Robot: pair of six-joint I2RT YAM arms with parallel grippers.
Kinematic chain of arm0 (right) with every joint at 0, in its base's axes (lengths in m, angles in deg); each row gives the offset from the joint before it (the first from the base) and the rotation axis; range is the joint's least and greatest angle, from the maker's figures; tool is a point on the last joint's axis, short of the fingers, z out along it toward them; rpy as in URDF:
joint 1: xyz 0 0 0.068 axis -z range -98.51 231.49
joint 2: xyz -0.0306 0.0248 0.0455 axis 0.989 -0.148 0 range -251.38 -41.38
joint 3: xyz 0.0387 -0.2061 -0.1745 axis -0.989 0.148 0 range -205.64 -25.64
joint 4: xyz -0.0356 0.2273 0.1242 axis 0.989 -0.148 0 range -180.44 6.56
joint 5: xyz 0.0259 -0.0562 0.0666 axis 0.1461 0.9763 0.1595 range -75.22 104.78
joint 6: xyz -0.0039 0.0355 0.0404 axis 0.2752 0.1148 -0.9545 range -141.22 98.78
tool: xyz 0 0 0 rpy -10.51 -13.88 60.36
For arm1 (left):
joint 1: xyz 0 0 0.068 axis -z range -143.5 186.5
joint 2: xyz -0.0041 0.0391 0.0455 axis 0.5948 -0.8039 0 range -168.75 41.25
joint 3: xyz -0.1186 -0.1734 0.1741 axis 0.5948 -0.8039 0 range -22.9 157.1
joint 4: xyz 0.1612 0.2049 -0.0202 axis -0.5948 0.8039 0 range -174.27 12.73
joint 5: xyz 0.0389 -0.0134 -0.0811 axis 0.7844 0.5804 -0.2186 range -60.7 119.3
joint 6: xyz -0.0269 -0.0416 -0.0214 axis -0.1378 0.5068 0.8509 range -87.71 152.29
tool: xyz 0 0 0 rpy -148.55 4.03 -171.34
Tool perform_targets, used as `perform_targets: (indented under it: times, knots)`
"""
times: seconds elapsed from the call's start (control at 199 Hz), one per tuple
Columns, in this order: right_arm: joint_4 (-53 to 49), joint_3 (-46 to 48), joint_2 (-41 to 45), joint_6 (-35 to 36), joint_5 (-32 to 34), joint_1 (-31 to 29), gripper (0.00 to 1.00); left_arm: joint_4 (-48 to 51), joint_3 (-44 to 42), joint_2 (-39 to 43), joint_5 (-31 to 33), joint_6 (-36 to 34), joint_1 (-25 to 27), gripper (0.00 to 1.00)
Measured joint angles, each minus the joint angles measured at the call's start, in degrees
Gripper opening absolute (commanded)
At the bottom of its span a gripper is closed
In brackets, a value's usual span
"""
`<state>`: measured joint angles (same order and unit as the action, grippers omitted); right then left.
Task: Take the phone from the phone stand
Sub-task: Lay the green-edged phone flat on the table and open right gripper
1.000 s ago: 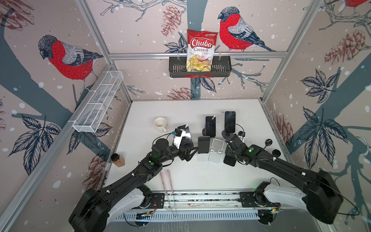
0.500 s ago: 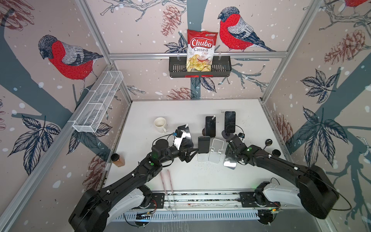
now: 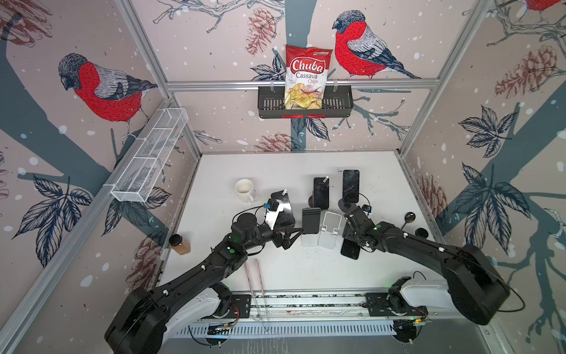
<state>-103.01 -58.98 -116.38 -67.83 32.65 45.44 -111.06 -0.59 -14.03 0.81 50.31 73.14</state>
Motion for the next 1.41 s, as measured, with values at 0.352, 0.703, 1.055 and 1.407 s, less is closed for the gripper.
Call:
perform_targets:
  times: [0.352, 0.703, 1.055, 1.407]
  knots:
    - [3.5, 0.4, -3.0, 1.5, -0.3, 0.5, 0.65, -0.1, 0.0, 0.0, 0.0, 0.0, 0.0, 0.97]
    - [3.6, 0.3, -1.5, 1.9, -0.2, 1.5, 0.66, 0.1, 0.1, 0.0, 0.1, 0.0, 0.0, 0.97]
    - [-1.0, -2.4, 8.2, 3.3, -0.1, 1.8, 0.8, 0.5, 1.6, -1.2, 0.2, 0.0, 0.0, 0.97]
    - [-6.2, -7.4, 14.8, 4.5, 0.2, -2.9, 0.98, 0.7, 2.2, -1.2, 1.6, 0.5, 0.0, 0.97]
